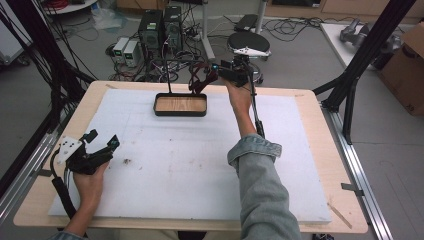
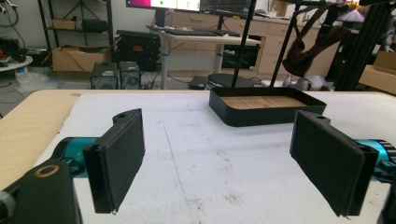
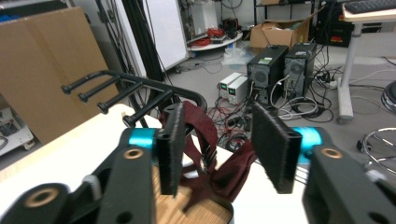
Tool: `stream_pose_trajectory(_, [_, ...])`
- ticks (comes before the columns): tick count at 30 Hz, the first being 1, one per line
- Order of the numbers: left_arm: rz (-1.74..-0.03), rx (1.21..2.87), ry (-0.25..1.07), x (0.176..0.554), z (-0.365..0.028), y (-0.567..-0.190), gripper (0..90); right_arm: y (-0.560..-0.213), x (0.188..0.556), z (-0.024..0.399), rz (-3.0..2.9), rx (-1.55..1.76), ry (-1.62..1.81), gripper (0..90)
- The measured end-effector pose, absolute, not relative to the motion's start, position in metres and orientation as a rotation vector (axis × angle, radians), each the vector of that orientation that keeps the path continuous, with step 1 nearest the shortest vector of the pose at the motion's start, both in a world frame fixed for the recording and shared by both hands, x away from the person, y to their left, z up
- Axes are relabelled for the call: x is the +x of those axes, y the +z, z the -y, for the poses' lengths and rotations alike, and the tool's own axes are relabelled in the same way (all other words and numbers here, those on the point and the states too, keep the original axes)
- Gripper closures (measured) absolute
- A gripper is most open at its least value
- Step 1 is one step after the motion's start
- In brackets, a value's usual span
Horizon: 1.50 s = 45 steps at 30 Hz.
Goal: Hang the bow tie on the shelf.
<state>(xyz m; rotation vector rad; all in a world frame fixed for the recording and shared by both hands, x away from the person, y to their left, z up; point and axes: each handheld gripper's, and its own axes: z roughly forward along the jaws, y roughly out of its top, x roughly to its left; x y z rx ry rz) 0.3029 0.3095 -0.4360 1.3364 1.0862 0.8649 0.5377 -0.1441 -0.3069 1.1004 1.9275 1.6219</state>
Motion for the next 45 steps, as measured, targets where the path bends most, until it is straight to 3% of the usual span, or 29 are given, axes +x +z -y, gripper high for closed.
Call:
stream_pose_trajectory(6, [-1.091, 1.331, 0.874, 0.301, -0.312, -0.436, 18.3, -0.299, 0.530, 0.153, -1.882, 1.108, 1.655, 34.4])
stream_pose_trajectory(16, [-1.085, 1.335, 0.871, 0.302, -0.310, -0.437, 18.3, -0.285, 0.515, 0.170, -1.812, 1.098, 1.681, 21.4])
stream_pose_trajectory(30, [-1.077, 1.341, 0.860, 0.306, -0.306, -0.437, 18.3, -0.272, 0.484, 0.196, -1.785, 1.032, 1.664, 12.3])
stream_pose_trajectory(45, [-1.074, 1.352, 0.860, 0.307, -0.304, -0.437, 18.3, -0.272, 0.431, 0.234, -1.738, 0.969, 1.686, 11.6])
